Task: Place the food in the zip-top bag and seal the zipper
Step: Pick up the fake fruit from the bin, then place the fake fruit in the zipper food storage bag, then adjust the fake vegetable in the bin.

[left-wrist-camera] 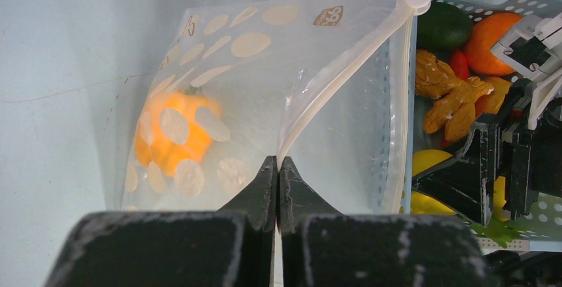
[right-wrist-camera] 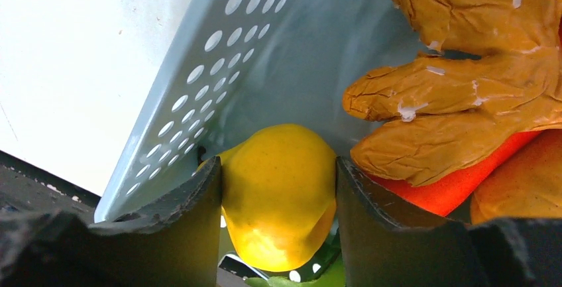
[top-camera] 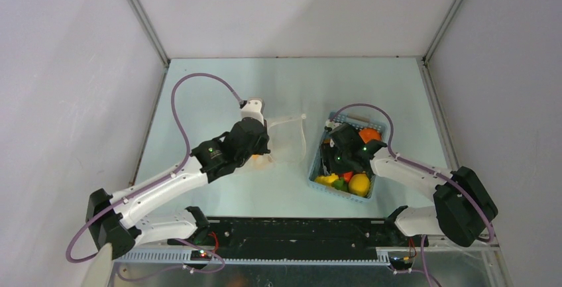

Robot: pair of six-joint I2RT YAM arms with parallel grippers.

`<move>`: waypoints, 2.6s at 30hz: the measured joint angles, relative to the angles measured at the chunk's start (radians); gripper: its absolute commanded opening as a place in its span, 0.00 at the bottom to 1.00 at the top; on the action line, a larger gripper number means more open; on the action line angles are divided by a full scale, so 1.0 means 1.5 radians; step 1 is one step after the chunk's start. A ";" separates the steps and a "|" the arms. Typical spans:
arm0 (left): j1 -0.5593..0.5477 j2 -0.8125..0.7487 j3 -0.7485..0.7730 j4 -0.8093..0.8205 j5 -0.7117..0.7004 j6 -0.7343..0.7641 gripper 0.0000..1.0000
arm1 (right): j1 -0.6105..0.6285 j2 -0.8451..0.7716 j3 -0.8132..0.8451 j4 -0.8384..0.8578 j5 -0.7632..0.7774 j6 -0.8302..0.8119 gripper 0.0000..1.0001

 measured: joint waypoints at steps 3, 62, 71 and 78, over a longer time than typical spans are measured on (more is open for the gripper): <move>0.000 0.000 0.000 0.000 0.000 0.000 0.00 | 0.000 -0.002 0.000 0.001 0.000 0.002 0.22; 0.001 0.012 0.013 0.003 0.061 0.000 0.00 | 0.207 -0.013 0.107 0.316 0.345 0.044 0.75; 0.001 0.010 0.013 0.003 0.063 0.000 0.00 | 0.208 0.001 0.122 0.304 0.342 0.053 0.93; 0.001 0.005 0.013 0.002 0.050 0.000 0.00 | 0.208 -0.015 0.122 0.254 0.339 0.054 0.97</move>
